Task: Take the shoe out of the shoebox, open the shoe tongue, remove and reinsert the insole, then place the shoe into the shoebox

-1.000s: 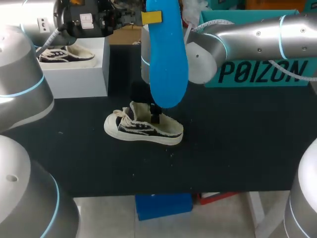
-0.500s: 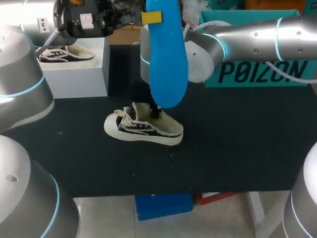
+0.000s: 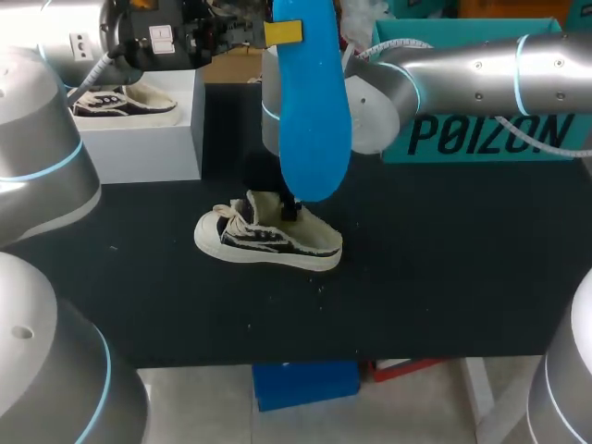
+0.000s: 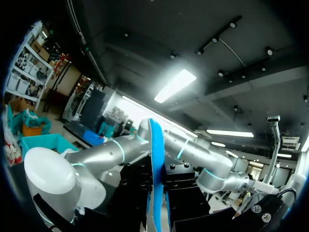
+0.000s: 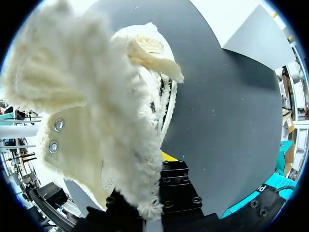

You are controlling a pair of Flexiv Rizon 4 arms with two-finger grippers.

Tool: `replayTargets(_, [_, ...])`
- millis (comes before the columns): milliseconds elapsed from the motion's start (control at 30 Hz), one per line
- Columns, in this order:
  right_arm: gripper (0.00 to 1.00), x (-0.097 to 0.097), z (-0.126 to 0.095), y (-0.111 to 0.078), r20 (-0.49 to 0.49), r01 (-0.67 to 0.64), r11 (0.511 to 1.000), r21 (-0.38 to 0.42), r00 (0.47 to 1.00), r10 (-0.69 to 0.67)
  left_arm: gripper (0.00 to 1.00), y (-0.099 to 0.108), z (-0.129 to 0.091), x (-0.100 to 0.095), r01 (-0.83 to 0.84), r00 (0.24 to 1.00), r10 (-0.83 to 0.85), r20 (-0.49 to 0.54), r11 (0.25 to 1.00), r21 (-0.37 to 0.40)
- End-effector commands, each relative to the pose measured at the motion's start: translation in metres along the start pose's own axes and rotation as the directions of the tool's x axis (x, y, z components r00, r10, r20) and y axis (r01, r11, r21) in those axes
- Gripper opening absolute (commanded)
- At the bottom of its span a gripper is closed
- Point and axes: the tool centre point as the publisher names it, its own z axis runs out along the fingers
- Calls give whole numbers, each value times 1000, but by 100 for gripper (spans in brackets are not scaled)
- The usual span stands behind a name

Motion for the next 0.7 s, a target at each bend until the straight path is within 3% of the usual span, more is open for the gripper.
replayTargets(33, [0, 2, -28, -9, 24, -5, 999, -36, 1000, 6, 0, 1, 0, -1, -1, 1000, 1, 1, 1000, 0])
replayTargets(233, [0, -13, -78, -32, 108, -165, 986, -2, 980, 165, 0, 1, 0, -1, -1, 1000, 1, 1, 1000, 0])
replayTargets(400, [0, -20, -99, -49, 166, -382, 923, 52, 914, 369, 0, 1, 0, -1, -1, 1000, 1, 1, 1000, 0])
replayTargets(467, [0, -23, -105, -53, 192, -499, 864, 67, 856, 480, 0, 1, 0, -1, -1, 1000, 1, 1, 1000, 0])
replayTargets(533, [0, -28, -110, -58, 185, -644, 763, 53, 757, 626, 0, 1, 0, -1, -1, 1000, 1, 1, 1000, 0])
replayTargets(700, [0, -30, -116, -62, 209, -826, 563, 23, 555, 805, 0, 1, 0, -1, -1, 1000, 1, 1, 1000, 0])
